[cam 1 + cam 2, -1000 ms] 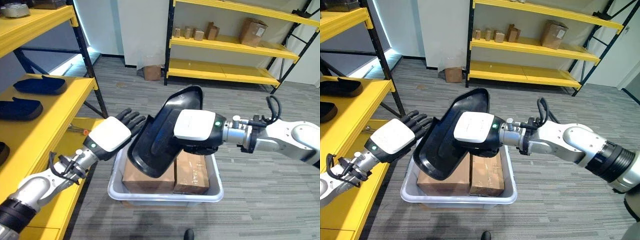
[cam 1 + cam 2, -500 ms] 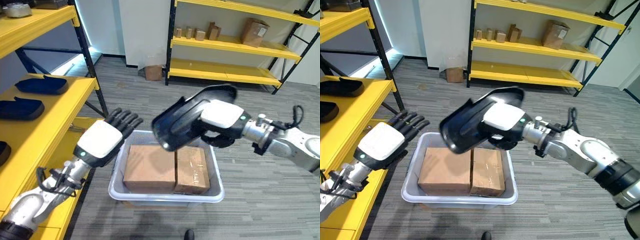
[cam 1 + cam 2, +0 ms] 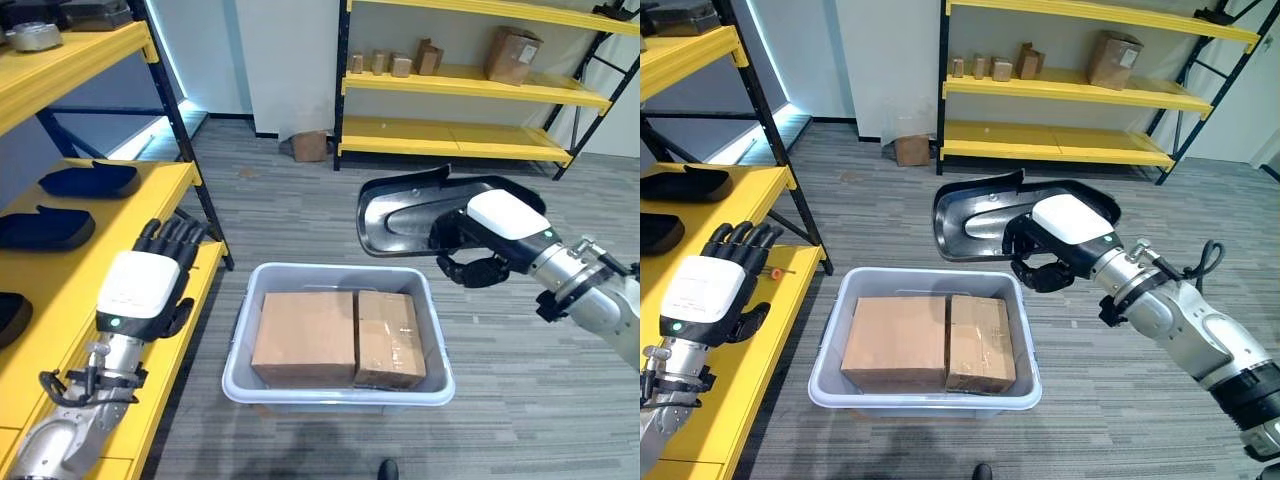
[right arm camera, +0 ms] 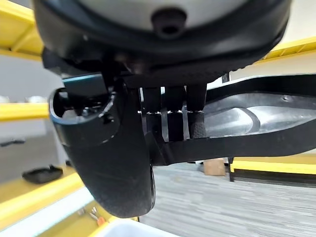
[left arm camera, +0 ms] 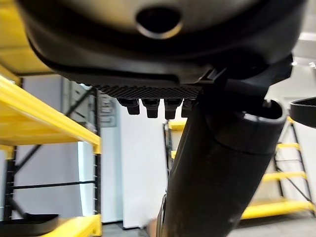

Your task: Move parts from the plastic box to the shelf.

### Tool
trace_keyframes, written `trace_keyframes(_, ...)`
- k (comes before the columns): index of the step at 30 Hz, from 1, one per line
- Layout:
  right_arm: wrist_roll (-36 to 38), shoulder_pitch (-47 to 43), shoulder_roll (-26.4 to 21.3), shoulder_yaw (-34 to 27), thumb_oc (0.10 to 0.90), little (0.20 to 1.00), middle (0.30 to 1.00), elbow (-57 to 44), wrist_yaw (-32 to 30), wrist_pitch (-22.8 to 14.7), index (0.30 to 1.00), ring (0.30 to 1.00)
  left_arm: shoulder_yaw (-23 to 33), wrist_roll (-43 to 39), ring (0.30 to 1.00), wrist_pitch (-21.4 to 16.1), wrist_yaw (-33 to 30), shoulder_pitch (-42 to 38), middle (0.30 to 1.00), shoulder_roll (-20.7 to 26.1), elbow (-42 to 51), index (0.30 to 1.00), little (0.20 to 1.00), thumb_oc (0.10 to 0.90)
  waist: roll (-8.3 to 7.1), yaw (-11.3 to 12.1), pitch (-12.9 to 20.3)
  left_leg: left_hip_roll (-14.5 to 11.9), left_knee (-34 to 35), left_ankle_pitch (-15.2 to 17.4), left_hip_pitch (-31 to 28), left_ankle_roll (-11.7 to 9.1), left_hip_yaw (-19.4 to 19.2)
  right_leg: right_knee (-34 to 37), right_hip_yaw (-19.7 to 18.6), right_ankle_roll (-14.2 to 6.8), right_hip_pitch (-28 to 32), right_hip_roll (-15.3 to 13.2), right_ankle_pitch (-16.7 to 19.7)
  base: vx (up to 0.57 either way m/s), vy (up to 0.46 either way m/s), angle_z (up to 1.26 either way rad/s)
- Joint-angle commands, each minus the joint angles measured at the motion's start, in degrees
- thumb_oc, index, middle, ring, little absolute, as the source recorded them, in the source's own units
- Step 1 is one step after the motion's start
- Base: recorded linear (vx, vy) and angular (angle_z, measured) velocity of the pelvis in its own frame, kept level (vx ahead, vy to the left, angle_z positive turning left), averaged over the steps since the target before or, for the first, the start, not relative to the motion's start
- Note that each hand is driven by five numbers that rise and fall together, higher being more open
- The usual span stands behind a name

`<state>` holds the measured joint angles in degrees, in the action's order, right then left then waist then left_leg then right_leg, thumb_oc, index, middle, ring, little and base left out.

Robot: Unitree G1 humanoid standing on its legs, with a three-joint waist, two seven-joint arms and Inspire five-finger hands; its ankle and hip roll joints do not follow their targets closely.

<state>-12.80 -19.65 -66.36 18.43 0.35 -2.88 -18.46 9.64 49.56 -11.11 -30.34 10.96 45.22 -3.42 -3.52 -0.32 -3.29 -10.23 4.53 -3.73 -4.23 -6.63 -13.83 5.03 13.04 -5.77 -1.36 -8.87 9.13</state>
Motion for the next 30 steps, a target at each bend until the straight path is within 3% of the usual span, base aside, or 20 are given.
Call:
trace_keyframes(1, 7.10, -6.75, 1.71, -7.06, 0.400, 0.300, 0.300, -1.77, -4.09, -0.59, 0.300, 0.300, 3.42, -4.93, 1.000, 1.45, -5.80, -5.84, 1.000, 5.49, 4.22, 1.000, 1.000, 0.900, -2.56, 0.85, 4.57, -4.43, 0.47, -0.35, 0.40, -1.89, 1.24, -0.12, 1.57, -6.38, 6.44, -4.84, -4.01, 0.00, 0.000, 0.00)
trace_keyframes(7, 9.58, -6.61, 3.71, -8.69, 0.400, 0.300, 0.300, -3.35, -3.78, -0.87, 0.300, 0.300, 2.24, -4.26, 1.000, 0.93, -5.83, -8.68, 1.000, 4.78, 7.64, 1.000, 1.000, 0.900, -2.72, 0.61, 4.77, -4.64, 0.47, -0.36, 0.48, -1.91, 1.09, -0.06, 1.37, -6.15, 6.24, -4.61, -4.07, 0.00, -0.001, 0.01)
trace_keyframes(13, 10.11, -9.29, 5.39, -6.34, 0.400, 0.300, 0.300, -4.98, -3.65, -0.92, 0.300, 0.300, -2.54, -3.65, 1.000, 0.48, -5.98, -15.10, 1.000, 5.25, 10.22, 1.000, 1.000, 0.900, -2.86, -0.08, 5.03, -4.82, 0.47, -0.34, 0.40, -1.99, 0.98, -0.15, 1.05, -5.98, 6.15, -4.39, -4.15, 0.00, 0.000, 0.00)
trace_keyframes(30, 10.65, -18.60, 8.61, 3.45, 0.400, 0.300, 0.300, -5.84, -4.27, -1.55, 0.300, 0.300, -20.86, 2.37, 1.000, -1.20, -5.31, -33.65, 1.000, 12.84, 13.57, 1.000, 1.000, 0.900, -2.95, -2.08, 5.35, -4.80, 0.47, -0.12, -0.30, -1.96, 0.29, -0.28, -0.23, -6.10, 5.83, -4.14, -3.99, 0.00, 0.004, -0.04)
